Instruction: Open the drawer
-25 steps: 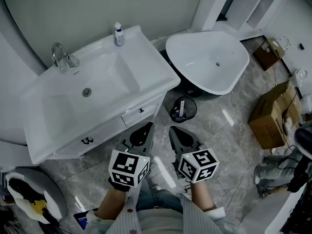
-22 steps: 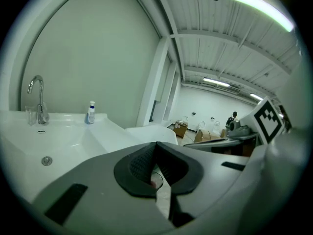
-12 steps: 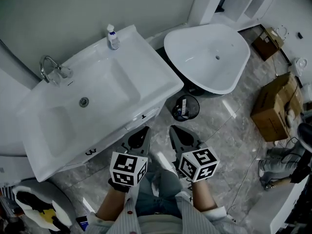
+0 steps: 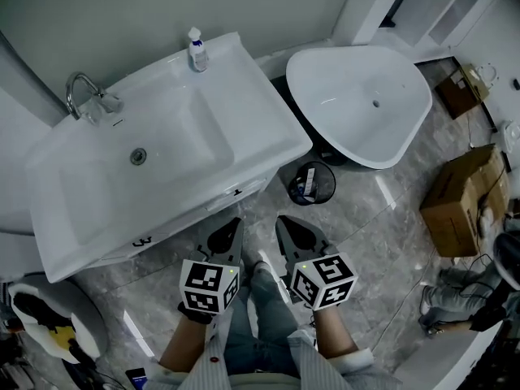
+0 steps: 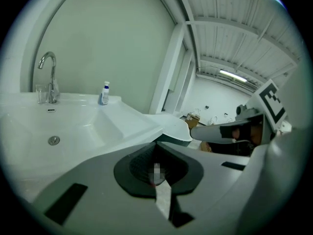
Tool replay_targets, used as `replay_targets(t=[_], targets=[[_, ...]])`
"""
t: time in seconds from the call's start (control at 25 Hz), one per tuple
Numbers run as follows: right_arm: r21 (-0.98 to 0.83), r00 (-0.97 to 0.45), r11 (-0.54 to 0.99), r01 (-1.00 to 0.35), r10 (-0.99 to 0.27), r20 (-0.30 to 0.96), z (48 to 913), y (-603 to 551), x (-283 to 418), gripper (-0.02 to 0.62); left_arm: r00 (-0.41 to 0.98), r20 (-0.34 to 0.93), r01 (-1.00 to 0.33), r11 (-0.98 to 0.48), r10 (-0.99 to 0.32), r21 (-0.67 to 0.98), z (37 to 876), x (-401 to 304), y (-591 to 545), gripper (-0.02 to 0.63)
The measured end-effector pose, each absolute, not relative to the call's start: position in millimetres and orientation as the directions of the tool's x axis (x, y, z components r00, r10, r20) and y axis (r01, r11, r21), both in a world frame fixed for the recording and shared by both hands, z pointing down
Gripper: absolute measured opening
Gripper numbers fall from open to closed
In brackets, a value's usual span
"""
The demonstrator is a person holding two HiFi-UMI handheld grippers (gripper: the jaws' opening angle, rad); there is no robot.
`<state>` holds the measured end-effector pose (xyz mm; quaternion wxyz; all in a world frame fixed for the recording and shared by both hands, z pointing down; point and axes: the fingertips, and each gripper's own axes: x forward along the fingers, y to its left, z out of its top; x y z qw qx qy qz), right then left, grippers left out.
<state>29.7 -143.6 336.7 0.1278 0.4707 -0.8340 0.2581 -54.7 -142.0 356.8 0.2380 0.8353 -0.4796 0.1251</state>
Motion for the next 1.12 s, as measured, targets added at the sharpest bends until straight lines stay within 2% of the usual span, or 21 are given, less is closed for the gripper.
replay_targets(t=[0.48,1.12], targets=[[-0.333,-0.591,0.488,-0.807,-0.66,0.465,379,-140,43,0.009,0.41,0.513,-0.912,-0.331,-0.754,0.243,429,-48,-133,0.017],[-0.382,-0.559,0.413,-0.827,-0.686,0.467,458,-116,46,0.009,0.358,0.597,-0.931,-0.323,-0.718,0.171,541,-45,-147,0.018]])
